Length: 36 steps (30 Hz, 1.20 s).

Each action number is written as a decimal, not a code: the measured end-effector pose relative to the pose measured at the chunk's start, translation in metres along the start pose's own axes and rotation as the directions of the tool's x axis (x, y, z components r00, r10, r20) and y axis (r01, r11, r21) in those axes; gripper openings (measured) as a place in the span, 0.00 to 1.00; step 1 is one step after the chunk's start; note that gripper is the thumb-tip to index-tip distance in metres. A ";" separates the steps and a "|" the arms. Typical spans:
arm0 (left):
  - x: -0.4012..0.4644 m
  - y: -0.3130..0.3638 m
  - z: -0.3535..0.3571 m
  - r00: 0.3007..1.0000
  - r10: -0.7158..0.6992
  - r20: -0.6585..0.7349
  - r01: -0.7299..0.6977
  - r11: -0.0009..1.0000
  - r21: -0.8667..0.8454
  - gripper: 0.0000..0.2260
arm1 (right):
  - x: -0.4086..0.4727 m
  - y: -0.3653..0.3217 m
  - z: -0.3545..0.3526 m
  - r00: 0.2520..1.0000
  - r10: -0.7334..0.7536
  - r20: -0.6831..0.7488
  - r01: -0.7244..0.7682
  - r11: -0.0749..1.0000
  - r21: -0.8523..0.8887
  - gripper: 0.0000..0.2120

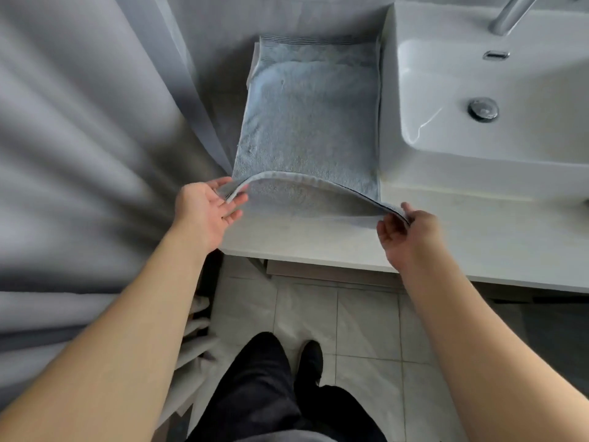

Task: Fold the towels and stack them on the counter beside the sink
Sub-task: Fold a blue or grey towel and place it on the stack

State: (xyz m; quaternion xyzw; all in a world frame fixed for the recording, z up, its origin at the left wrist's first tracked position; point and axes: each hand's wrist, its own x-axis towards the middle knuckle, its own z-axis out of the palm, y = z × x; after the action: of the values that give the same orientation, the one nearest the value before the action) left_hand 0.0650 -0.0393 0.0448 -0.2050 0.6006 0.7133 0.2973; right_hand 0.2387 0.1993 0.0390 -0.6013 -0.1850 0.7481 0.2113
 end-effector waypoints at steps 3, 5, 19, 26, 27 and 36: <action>0.012 0.019 0.015 0.991 0.126 0.040 -0.131 0.966 0.221 0.15 | 0.005 -0.014 0.033 0.995 -0.092 0.037 0.093 0.995 -0.035 0.23; 0.026 0.031 0.025 0.976 0.215 0.024 -0.208 0.906 0.368 0.09 | 0.012 -0.017 0.057 0.960 -0.249 0.124 0.273 0.930 -0.247 0.24; 0.193 0.119 0.097 0.926 0.378 0.003 -0.314 0.765 0.562 0.19 | 0.114 -0.129 0.212 0.431 -0.618 0.658 0.363 -0.548 -0.753 0.12; 0.255 0.143 0.150 0.942 0.336 -0.024 -0.293 0.852 0.434 0.12 | 0.162 -0.180 0.268 0.389 -0.281 0.877 0.121 -0.929 -0.351 0.09; 0.264 0.146 0.155 0.944 0.329 -0.029 -0.283 0.852 0.440 0.12 | 0.168 -0.186 0.278 0.400 -0.247 0.882 0.077 -0.950 -0.301 0.09; 0.353 0.169 0.202 0.959 0.280 -0.055 -0.217 0.840 0.498 0.07 | 0.229 -0.198 0.374 0.600 -0.082 0.795 -0.228 -0.971 0.072 0.17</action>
State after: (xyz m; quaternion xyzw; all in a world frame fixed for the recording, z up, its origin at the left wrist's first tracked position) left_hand -0.2956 0.2040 -0.0212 -0.0881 0.7995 0.5573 0.2061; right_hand -0.1514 0.4804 0.0340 0.1220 0.8961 0.3721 0.2091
